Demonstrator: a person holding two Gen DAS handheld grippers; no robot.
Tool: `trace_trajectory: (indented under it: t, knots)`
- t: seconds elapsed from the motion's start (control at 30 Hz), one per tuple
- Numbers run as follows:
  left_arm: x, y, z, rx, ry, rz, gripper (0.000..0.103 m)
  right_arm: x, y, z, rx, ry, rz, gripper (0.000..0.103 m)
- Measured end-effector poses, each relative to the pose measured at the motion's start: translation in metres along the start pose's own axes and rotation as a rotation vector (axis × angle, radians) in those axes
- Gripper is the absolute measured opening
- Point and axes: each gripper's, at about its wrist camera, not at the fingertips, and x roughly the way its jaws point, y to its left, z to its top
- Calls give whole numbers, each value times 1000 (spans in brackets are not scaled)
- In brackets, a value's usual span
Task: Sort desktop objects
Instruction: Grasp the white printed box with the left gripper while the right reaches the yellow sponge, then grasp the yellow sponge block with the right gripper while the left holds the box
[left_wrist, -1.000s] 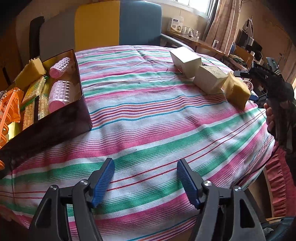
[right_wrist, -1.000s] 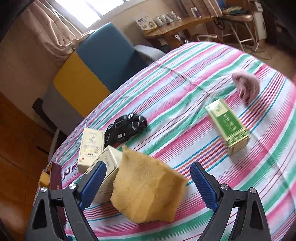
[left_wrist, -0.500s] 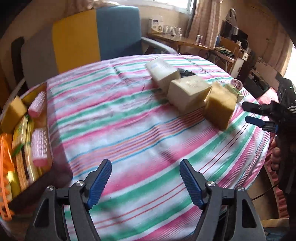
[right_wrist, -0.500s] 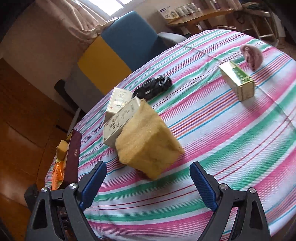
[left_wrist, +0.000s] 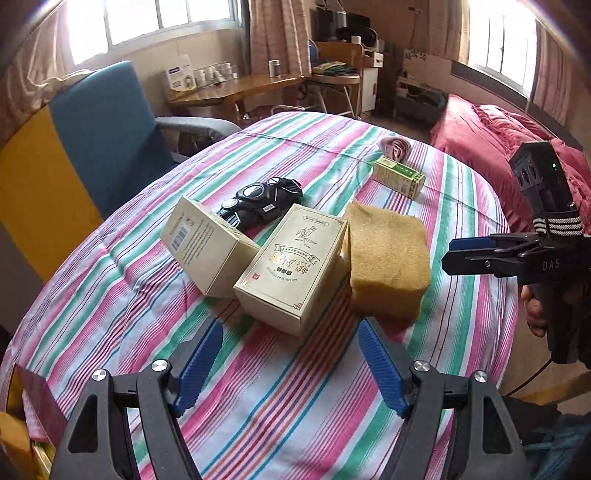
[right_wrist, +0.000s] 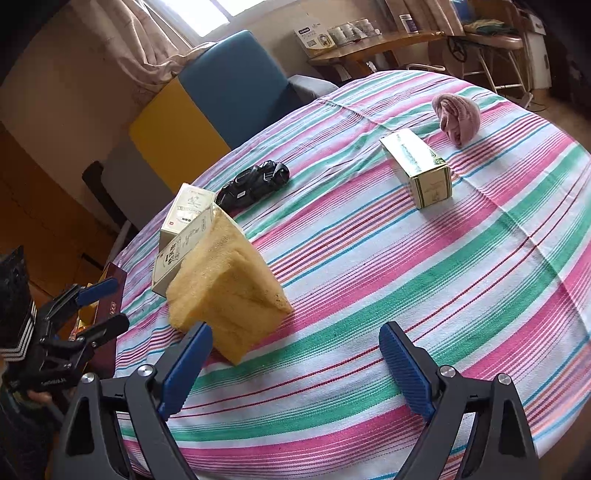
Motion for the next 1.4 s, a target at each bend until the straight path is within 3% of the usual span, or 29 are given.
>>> trace_trajectory:
  t: [0.23, 0.37, 0.5, 0.67, 1.07, 1.27, 1.4]
  knots:
    - [27, 12, 16, 25, 25, -68, 77, 6, -7, 5, 5, -23, 37, 97]
    - [33, 11, 17, 9, 33, -68, 77, 7, -6, 5, -8, -34, 55, 101]
    - [38, 9, 16, -10, 42, -61, 63, 6, -6, 4, -12, -44, 68, 103]
    - [42, 7, 14, -40, 52, -49, 55, 5, -7, 2, -13, -58, 85, 103]
    - [-35, 3, -86, -307, 47, 110, 54, 7, 12, 2, -53, -19, 19, 103]
    - [-56, 1, -128, -424, 37, 117, 54, 10, 44, -7, -154, 9, -6, 103]
    - [-63, -3, -143, -460, 15, 102, 55, 15, 64, -9, -264, 5, -74, 103]
